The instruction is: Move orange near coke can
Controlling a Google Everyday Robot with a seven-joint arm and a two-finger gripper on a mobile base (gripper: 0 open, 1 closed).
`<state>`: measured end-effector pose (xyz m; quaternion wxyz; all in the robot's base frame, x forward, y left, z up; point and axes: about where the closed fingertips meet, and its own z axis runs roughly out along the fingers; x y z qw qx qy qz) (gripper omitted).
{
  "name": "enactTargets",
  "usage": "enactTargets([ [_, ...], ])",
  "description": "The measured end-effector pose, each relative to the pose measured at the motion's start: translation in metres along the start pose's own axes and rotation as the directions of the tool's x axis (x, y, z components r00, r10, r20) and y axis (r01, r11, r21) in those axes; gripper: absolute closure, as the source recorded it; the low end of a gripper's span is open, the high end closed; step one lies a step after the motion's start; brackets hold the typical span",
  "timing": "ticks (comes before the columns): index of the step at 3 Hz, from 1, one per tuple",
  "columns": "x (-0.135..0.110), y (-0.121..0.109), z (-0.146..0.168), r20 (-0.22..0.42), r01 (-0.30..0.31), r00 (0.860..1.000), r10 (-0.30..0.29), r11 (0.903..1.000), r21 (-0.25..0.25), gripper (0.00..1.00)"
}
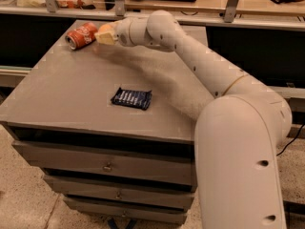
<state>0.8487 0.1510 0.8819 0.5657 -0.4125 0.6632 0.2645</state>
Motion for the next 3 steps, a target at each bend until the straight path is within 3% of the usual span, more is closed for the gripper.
enactTargets([
  [1,0.020,-0.005,0.023,-0.041,0.027,0.999,-0.026,0.9994,0.022,1.00],
  [2,0.023,-0.004,0.028,-0.045,0.030,0.999,-0.029,0.9992,0.025,1.00],
  [3,0.024,-0.001,0.034,-0.059,0.035,0.998,-0.034,0.9993,0.011,0.83],
])
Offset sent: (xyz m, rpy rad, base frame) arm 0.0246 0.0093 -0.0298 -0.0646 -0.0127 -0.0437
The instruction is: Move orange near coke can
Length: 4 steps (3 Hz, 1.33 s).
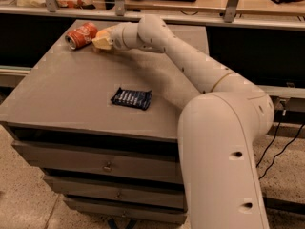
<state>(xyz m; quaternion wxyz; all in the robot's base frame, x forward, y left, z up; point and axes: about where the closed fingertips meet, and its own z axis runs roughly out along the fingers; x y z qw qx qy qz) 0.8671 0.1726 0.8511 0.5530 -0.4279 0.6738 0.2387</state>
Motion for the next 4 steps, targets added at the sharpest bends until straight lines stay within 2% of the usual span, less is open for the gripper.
enactTargets([
  [2,0.0015,0.0043,0.0061,-0.013,-0.009,1.000,0.009,1.0000,-0.004,0.36],
  [3,0.0027,0.0031,0.0063,-0.006,-0.040,0.999,0.040,0.9992,0.006,0.14],
  [4,0.0051,0.0030,0.0054,0.004,-0.078,0.997,0.078,0.9969,0.009,0.00],
])
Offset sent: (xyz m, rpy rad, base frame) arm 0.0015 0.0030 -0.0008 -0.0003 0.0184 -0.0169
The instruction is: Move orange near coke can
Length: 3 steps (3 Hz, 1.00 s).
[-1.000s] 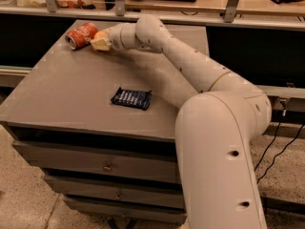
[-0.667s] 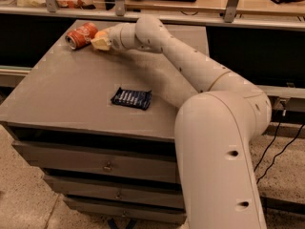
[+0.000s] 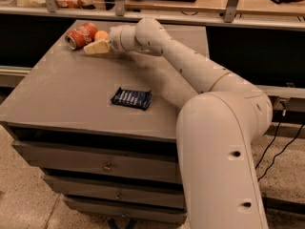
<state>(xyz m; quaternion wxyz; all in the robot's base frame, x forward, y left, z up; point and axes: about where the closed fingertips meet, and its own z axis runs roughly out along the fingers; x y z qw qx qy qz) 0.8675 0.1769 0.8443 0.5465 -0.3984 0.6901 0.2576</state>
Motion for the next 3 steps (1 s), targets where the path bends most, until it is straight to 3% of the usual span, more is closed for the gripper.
enactTargets([
  [2,0.005,-0.001,-0.006,0.019,-0.053,0.998,0.054,0.9986,-0.004,0.00],
  [3,0.006,-0.012,-0.021,0.027,-0.058,0.998,0.057,0.9980,0.024,0.00],
])
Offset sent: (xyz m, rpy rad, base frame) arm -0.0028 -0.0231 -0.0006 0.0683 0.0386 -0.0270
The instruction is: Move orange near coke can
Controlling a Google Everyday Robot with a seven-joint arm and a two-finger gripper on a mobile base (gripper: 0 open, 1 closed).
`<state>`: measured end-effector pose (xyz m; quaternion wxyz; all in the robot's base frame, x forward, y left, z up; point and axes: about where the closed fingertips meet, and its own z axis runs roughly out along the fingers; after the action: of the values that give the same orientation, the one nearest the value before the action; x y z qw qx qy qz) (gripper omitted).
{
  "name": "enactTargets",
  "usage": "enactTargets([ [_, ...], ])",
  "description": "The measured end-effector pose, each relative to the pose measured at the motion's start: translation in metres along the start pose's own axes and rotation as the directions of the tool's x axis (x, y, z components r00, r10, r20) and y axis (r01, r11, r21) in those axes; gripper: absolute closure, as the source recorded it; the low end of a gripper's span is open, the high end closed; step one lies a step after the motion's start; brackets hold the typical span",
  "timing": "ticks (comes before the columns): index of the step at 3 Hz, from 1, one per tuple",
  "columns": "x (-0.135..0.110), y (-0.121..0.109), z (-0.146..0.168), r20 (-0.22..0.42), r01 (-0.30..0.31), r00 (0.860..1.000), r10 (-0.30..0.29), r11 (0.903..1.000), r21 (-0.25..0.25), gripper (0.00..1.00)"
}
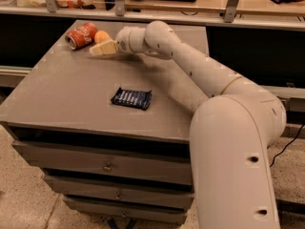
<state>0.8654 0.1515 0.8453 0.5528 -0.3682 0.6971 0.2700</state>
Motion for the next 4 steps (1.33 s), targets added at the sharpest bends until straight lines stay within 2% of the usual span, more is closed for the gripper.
enactTargets([
  [2,0.002,-0.035,-0.034,-0.014,0.026,1.000,-0.025,0.9949,0.097,0.00],
  [3,0.009,-0.063,-0.062,-0.056,0.047,0.998,-0.037,0.9808,0.189,0.00],
  [4,0.015,-0.093,-0.086,-0.090,0.060,0.995,-0.034,0.9522,0.300,0.00],
])
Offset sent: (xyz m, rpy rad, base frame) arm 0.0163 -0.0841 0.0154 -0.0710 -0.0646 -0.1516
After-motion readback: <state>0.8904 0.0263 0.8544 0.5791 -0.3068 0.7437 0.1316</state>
